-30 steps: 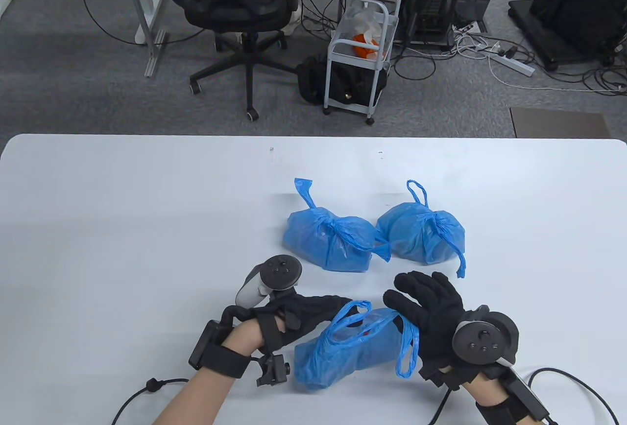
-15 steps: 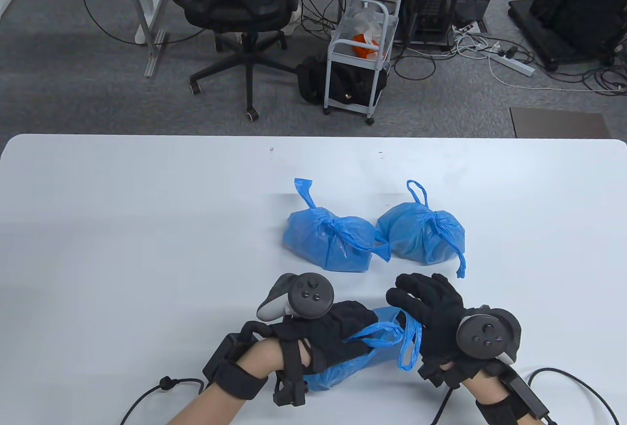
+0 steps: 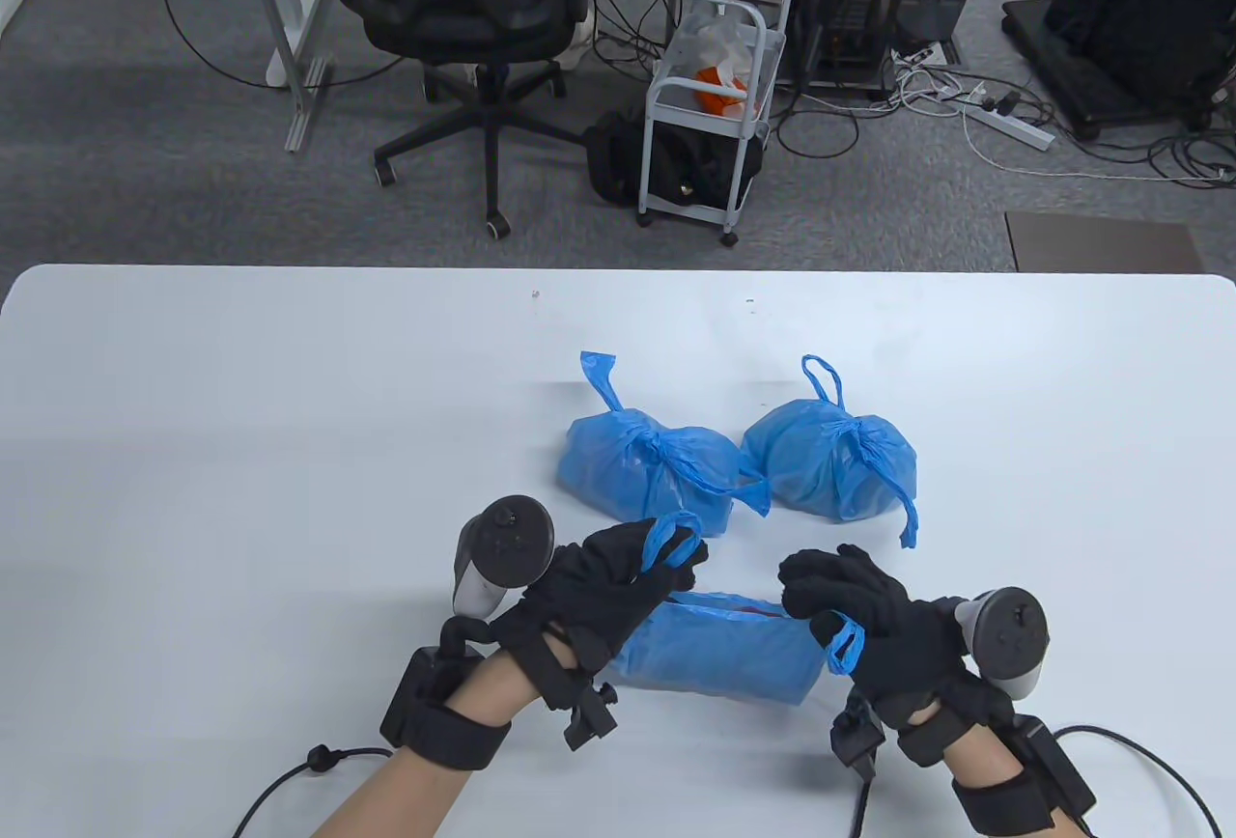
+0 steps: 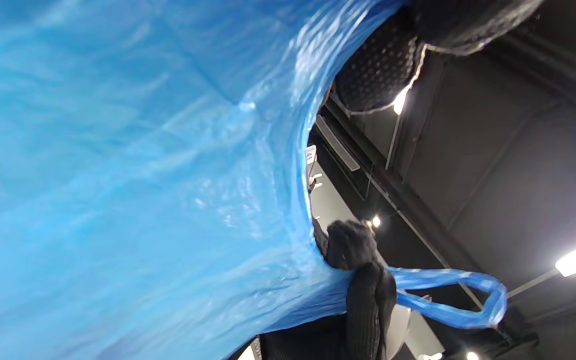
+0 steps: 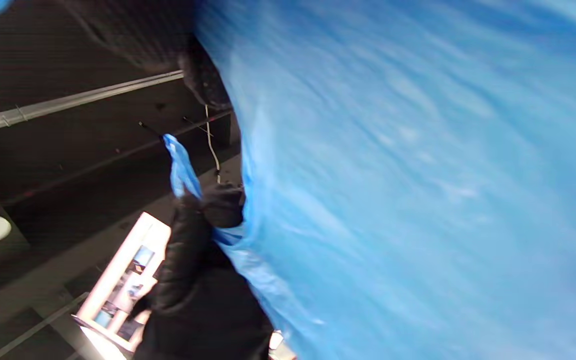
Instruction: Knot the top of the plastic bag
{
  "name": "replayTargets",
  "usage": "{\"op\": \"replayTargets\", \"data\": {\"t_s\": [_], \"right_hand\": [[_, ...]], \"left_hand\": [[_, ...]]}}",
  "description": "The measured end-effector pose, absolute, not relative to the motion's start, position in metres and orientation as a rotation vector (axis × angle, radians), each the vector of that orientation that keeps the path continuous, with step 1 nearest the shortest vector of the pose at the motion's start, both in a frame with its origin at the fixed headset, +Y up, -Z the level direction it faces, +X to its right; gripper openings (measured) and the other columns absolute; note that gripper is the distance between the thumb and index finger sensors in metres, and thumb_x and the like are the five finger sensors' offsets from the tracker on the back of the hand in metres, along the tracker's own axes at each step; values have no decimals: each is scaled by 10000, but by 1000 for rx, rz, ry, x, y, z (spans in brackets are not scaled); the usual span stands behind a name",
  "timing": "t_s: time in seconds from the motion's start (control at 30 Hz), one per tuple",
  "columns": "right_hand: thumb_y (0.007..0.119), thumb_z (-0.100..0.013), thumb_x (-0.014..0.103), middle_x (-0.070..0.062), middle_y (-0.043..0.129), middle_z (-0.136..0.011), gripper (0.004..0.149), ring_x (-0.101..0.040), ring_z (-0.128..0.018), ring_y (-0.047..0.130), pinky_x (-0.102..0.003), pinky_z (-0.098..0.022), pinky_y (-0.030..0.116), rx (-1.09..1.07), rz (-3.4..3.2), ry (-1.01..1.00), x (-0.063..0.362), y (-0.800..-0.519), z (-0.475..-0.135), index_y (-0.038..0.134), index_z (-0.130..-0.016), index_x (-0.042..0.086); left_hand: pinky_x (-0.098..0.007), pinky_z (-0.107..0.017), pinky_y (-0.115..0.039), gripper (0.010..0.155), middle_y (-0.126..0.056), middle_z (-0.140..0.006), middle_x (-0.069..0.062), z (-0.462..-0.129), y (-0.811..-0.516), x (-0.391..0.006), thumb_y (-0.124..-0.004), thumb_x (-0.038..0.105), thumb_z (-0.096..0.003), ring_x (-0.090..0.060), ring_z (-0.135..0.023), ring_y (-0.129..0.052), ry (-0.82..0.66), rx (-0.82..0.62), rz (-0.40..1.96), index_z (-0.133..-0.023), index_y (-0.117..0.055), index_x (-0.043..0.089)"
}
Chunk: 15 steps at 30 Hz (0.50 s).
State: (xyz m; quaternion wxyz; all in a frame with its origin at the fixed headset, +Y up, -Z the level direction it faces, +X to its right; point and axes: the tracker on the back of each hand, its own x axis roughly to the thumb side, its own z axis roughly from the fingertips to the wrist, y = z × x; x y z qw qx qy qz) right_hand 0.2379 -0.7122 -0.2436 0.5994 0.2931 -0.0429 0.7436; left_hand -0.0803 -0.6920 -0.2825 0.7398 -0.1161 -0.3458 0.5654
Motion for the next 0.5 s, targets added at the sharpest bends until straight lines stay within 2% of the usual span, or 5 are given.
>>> {"op": "replayTargets", "data": {"t_s": [0.23,0.27,0.33,0.4,0.5], "right_hand": [[732,-470,483,-128,846,-884,376,-512,-829,741,-718,-635,343,620,1643,-76,243,-715,-247,879,-715,240],[726,-468,485,-126,858,-864,370,-518,-828,733,-718,-636,339,626,1664,-83,242,-715,-247,892,-674,225],[735,-464,478,-121,950,-687,362,-516,-747,794,-719,-632,344,665,1765,-104,236,-712,-244,926,-506,174],[731,-464,504,-75,1014,-528,368,-454,-620,906,-694,-617,444,697,1913,-142,228,-711,-243,927,-377,205],[740,-460,518,-67,1033,-460,376,-437,-557,943,-679,-601,496,685,2072,-143,214,-715,-241,925,-326,220]], "left_hand": [[-587,-741,-487,385,-779,-934,43,-285,-695,-83,-646,528,-454,-295,-997,-676,-732,-245,1233,-755,-728,302],[-588,-738,-493,385,-791,-930,38,-285,-695,-82,-654,528,-454,-299,-991,-687,-740,-239,1224,-753,-741,302],[-587,-733,-511,387,-835,-911,32,-281,-696,-75,-679,541,-449,-306,-972,-728,-774,-215,1156,-750,-775,318],[-586,-726,-527,386,-855,-897,34,-274,-698,-64,-679,548,-447,-306,-957,-753,-819,-195,1060,-752,-776,331],[-585,-725,-526,384,-861,-884,29,-260,-701,-43,-681,541,-446,-307,-949,-759,-888,-200,987,-745,-777,320]]}}
